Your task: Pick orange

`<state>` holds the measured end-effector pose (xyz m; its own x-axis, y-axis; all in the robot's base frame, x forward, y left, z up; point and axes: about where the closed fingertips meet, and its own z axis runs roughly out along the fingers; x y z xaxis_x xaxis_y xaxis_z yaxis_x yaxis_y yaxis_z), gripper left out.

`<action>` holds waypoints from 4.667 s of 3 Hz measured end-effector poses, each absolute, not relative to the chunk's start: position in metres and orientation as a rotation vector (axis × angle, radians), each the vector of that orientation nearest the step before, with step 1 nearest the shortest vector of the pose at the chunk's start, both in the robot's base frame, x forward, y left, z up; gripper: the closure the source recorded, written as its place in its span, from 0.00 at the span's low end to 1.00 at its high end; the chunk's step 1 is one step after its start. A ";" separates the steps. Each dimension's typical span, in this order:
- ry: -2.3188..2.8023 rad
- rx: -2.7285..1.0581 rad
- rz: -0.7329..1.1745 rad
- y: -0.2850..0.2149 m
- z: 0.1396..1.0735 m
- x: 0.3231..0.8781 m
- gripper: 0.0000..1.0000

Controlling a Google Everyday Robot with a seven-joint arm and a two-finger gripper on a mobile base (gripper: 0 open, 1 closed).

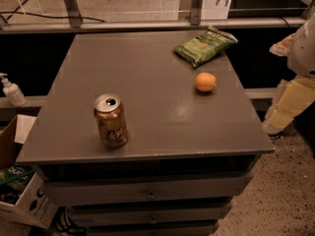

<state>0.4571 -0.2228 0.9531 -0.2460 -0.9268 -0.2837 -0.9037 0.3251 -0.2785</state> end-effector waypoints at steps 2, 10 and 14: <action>2.126 -1.419 0.040 -0.219 0.912 0.530 0.00; 1.914 -1.147 0.391 -0.153 0.831 0.627 0.00; 1.890 -1.089 0.423 -0.156 0.840 0.626 0.88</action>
Offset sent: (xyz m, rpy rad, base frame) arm 0.1282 0.0099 -0.0597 0.3435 -0.1427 -0.1004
